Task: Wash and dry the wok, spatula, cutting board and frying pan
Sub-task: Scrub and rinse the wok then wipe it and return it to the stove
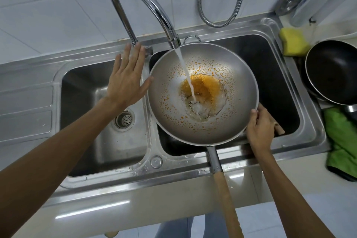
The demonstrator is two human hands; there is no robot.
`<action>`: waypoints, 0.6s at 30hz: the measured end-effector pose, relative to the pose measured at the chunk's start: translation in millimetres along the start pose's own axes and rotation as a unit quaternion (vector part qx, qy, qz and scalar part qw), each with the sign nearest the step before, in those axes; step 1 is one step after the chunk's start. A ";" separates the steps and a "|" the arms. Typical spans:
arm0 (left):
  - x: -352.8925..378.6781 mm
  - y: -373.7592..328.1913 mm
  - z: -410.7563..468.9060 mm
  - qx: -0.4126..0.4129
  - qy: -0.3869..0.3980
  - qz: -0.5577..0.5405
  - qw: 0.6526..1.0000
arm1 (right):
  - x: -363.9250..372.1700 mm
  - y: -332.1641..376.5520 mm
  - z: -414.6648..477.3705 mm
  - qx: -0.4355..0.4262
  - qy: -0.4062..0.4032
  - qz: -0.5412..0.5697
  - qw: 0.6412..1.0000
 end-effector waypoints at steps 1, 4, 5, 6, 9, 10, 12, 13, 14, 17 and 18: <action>0.6 -0.6 0.0 -0.001 -0.001 -0.001 1.000 | -0.2 0.1 0.0 0.000 0.000 0.000 1.000; 2.4 -1.6 -0.8 -0.004 -0.003 -0.006 1.000 | -1.1 0.4 -0.3 0.002 0.000 -0.002 1.000; 2.8 -1.9 -1.0 -0.005 -0.004 -0.008 1.000 | -1.3 0.7 -0.2 0.002 -0.001 -0.002 1.000; 3.1 -2.2 -1.3 -0.005 -0.004 -0.010 1.000 | -1.4 1.0 -0.2 0.001 -0.002 -0.003 1.000; 3.8 -4.3 -1.6 -0.006 -0.003 -0.018 1.000 | -1.3 0.2 -0.2 0.000 -0.001 -0.003 1.000; 4.5 -4.8 -1.1 -0.010 -0.002 -0.025 1.000 | -1.1 0.0 0.0 0.001 0.000 -0.003 1.000; 5.6 -6.0 1.3 -0.019 -0.002 -0.042 0.999 | -1.1 0.1 0.1 0.003 0.001 -0.003 1.000; 5.8 -6.5 3.4 -0.023 -0.005 -0.049 0.999 | -1.1 0.4 0.3 0.003 0.000 -0.003 1.000; 5.2 -6.4 6.8 -0.025 -0.009 -0.053 0.998 | -1.4 0.7 0.3 0.002 -0.001 -0.002 1.000; 0.6 -3.3 24.2 -0.021 -0.015 -0.049 0.998 | -1.7 1.4 0.4 -0.002 0.000 0.000 1.000; -0.7 -2.4 32.1 -0.020 -0.014 -0.047 0.999 | -1.7 1.6 0.4 -0.002 0.000 -0.001 1.000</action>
Point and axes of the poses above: each hand's wrist, its own z-axis towards the middle knuckle, its own x-axis out of the palm, y = z × x, the point moved 5 cm from there along z, towards the middle knuckle, and after that the axes turned 7 degrees about -y, right-handed, at the moved point
